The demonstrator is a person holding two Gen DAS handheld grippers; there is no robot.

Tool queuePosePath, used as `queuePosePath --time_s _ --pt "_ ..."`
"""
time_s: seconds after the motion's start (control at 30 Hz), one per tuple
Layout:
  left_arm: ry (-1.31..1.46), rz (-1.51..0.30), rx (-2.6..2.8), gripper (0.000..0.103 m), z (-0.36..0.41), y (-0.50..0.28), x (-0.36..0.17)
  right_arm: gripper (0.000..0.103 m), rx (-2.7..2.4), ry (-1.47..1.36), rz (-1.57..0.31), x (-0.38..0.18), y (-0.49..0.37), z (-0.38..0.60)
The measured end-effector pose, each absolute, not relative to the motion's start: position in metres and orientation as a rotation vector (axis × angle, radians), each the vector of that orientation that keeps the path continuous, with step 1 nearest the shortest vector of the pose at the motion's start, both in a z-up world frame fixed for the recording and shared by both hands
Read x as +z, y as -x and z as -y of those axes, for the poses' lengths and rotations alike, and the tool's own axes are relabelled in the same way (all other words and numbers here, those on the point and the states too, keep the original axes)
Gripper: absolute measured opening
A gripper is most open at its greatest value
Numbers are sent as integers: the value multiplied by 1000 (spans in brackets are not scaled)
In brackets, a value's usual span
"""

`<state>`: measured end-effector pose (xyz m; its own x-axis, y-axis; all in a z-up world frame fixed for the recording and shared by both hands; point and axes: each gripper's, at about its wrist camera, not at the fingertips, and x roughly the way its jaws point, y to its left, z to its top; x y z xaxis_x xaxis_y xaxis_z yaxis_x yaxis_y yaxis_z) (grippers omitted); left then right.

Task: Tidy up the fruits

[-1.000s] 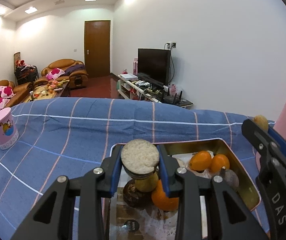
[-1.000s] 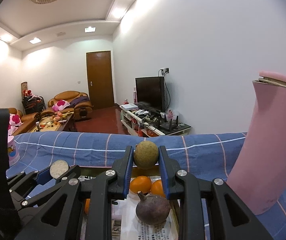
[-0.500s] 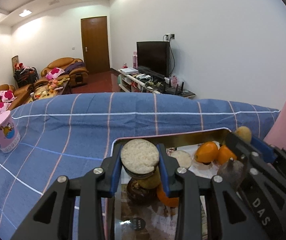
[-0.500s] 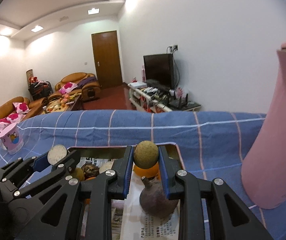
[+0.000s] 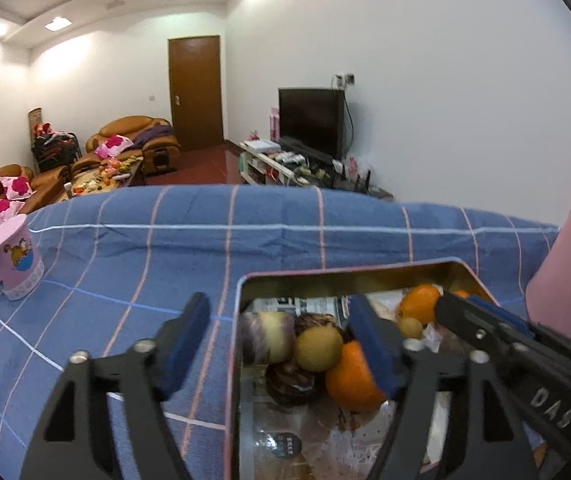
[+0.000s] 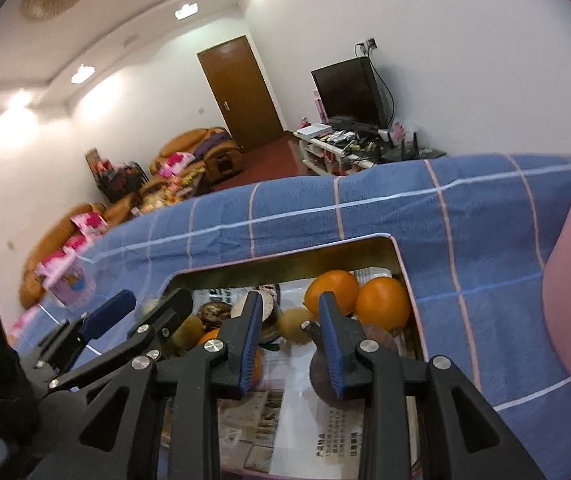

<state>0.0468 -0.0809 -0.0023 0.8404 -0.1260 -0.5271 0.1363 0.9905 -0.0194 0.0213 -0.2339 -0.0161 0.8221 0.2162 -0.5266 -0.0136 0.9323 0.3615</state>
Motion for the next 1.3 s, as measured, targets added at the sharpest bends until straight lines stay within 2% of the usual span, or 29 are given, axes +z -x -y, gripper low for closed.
queuePosePath --time_s 0.03,0.1,0.17,0.27,0.4,0.5,0.67,1.3 --pt "-9 -544 -132 83 79 -45 -1 36 126 -372 -583 -15 -19 237" --pt "14 -529 -114 95 74 -43 2 43 119 -382 -564 -13 -15 239" --pt "46 -520 -107 101 68 -42 3 53 104 -391 -539 -11 -10 241" --pt "75 -500 -113 103 62 -39 5 68 78 -401 -499 -8 -4 242" --pt "17 -475 -109 103 67 -33 6 70 30 -358 -427 -2 7 236" --pt "-20 -445 -111 103 69 -25 6 75 -42 -276 -356 4 17 227" --pt "-62 -386 -104 103 71 -7 8 76 -112 -207 -255 14 35 215" --pt "-44 -329 -89 103 57 23 9 78 -210 -94 -113 24 92 201"
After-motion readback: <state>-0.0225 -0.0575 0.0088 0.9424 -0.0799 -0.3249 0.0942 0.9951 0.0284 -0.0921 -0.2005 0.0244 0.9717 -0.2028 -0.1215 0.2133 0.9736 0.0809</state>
